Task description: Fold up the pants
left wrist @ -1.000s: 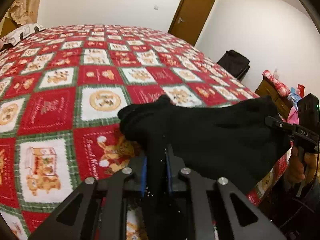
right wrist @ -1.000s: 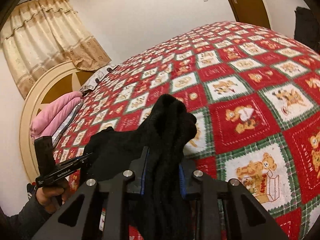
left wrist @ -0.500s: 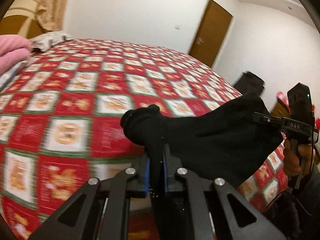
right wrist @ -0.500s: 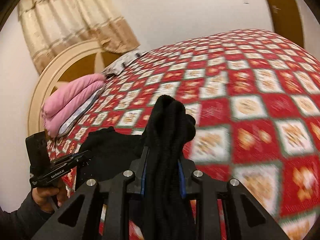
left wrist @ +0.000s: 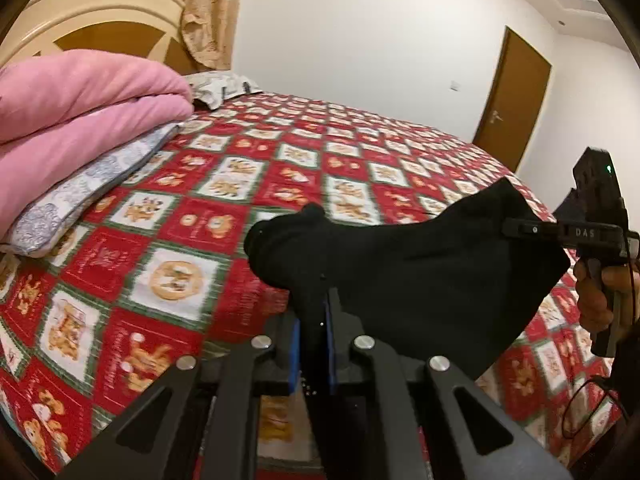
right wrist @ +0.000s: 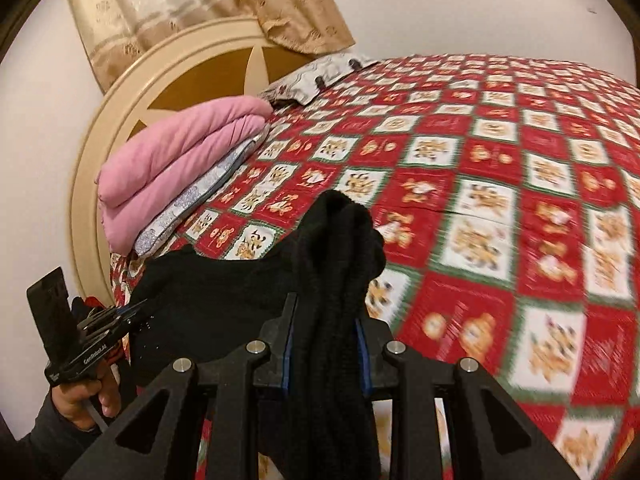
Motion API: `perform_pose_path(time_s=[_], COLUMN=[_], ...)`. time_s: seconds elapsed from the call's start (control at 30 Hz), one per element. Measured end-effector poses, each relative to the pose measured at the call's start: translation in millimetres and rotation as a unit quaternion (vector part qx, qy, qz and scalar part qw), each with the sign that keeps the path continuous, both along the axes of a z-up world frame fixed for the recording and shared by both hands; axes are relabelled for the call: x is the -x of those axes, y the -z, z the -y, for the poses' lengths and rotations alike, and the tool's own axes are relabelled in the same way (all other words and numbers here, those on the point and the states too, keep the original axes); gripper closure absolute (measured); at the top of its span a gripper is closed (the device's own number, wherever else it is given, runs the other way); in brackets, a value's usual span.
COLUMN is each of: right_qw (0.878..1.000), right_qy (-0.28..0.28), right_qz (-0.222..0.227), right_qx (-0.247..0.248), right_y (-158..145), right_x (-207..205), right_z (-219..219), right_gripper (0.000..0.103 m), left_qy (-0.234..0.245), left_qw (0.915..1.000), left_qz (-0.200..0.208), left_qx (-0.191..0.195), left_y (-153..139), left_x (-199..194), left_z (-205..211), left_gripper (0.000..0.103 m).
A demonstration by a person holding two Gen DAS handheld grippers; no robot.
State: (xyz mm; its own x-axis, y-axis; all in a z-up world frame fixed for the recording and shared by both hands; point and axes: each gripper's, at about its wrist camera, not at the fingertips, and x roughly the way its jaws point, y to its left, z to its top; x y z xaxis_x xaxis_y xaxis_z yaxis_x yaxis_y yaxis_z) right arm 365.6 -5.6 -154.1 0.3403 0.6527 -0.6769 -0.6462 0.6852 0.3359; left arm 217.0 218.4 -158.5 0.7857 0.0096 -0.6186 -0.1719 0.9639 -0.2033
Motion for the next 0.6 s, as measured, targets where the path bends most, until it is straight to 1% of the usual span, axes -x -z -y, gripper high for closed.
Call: perform_pose_path(time_s=[0.1, 0.17, 0.23, 0.3, 0.37, 0.43, 0.47, 0.6], right_qw=[1.0, 1.0, 1.0, 0.999, 0.999, 0.998, 0.998, 0.997], right_qy=[-0.01, -0.012, -0.01, -0.004, 0.001, 0.006, 0.008, 0.014], right_qz=[-0.006, -0.012, -0.02, -0.034, -0.045, -0.052, -0.056, -0.079], right_qx=[0.002, 0.003, 0.008, 0.011, 0.016, 0.022, 0.023, 0.023], right_y=[6.5, 11.9, 18.8, 29.2, 40.2, 49.0, 52.1, 62.4], right_x=[-13.3, -20.3, -28.1, -35.8, -41.2, -43.9, -45.4, -53.1], right_z=[-20.8, -27.3, -28.9, -26.3, -21.0, -16.3, -14.6, -11.0], right_gripper=[0.078, 0.078, 0.078, 0.078, 0.078, 0.078, 0.078, 0.078], left_qy=[-0.012, -0.016, -0.015, -0.014, -0.013, -0.014, -0.015, -0.02], left_qw=[0.9999, 0.9998, 0.9996, 0.9994, 0.9991, 0.9986, 0.9984, 0.9977], left_qz=[-0.005, -0.013, -0.022, -0.031, -0.04, -0.047, -0.05, -0.062], left_qx=[0.001, 0.003, -0.005, -0.005, -0.006, -0.018, -0.021, -0.015], left_y=[6.5, 13.0, 18.5, 24.7, 31.5, 37.0, 39.4, 47.3], left_x=[-2.6, -5.7, -8.3, -9.7, -13.2, -15.6, -16.8, -19.8], left_z=[-11.6, -17.0, -18.3, -18.2, -16.7, -12.9, -12.0, -13.7], left_gripper=[0.092, 0.092, 0.092, 0.092, 0.09, 0.085, 0.085, 0.079])
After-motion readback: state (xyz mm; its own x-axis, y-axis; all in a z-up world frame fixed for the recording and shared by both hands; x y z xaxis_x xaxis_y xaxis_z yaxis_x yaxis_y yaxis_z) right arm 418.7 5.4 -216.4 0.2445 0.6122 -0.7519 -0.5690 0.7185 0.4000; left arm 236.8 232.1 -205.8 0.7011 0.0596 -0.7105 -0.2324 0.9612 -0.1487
